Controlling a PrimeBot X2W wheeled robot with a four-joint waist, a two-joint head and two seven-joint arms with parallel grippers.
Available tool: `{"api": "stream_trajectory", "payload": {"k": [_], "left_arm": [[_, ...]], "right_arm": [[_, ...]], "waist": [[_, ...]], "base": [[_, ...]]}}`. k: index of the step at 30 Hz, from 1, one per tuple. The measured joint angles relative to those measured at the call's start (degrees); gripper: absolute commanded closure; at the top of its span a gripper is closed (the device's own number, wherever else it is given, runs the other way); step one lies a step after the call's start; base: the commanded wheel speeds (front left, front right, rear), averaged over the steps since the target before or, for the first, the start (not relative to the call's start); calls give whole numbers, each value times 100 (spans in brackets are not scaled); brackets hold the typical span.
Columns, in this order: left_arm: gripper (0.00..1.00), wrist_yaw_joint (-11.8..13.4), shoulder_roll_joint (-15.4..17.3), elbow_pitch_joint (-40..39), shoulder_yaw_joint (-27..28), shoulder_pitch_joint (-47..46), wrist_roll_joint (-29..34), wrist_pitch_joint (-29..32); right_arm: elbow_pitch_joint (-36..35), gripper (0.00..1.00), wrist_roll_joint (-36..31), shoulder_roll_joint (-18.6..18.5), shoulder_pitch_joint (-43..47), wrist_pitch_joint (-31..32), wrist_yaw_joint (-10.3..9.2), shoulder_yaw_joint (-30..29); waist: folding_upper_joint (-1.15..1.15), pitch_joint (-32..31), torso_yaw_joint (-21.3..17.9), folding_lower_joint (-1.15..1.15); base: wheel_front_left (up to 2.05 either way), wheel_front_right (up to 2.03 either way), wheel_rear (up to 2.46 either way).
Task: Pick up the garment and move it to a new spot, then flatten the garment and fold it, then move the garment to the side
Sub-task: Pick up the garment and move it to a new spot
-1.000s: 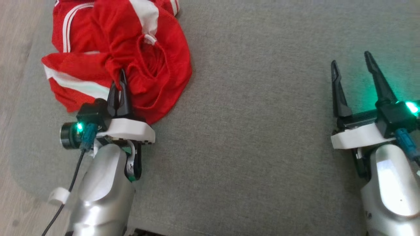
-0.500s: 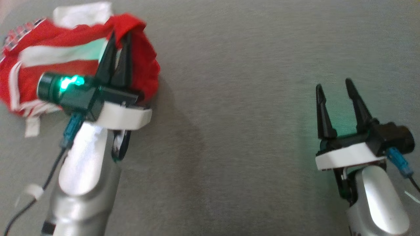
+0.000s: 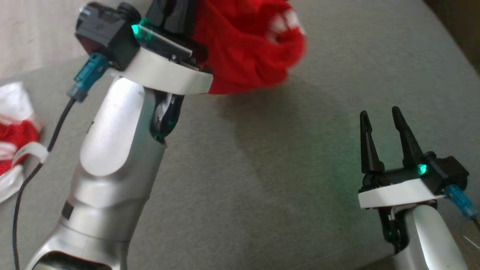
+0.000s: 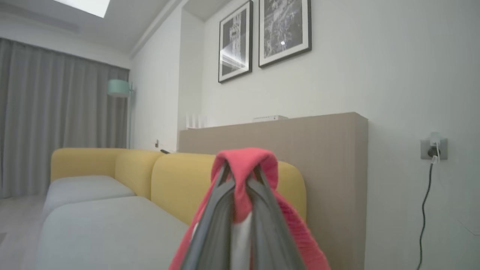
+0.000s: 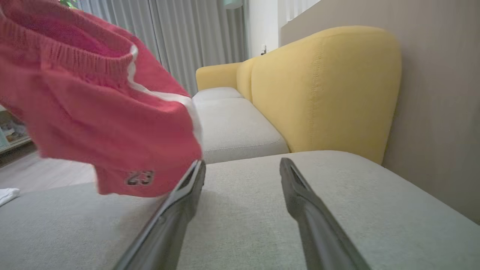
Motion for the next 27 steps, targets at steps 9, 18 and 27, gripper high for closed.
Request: {"api": "stream_trajectory", "payload": {"k": [9, 18, 27], "left_arm": [[60, -43, 269, 1413, -463, 1039, -119, -463], [0, 454, 81, 1170, 415, 2463, 265, -647], [0, 870, -12, -402, 860, 4329, 838, -648]], "right_arm": [[-44, 0, 275, 2, 42, 0, 0, 204], [331, 0, 307, 24, 91, 0, 0, 203], [391, 0, 66, 33, 586, 0, 0, 93]], "waist": [[0, 68, -509, 2], [0, 97, 115, 2], [0, -393, 890, 0]], "base": [[0, 0, 0], [0, 0, 0], [0, 0, 0]]}}
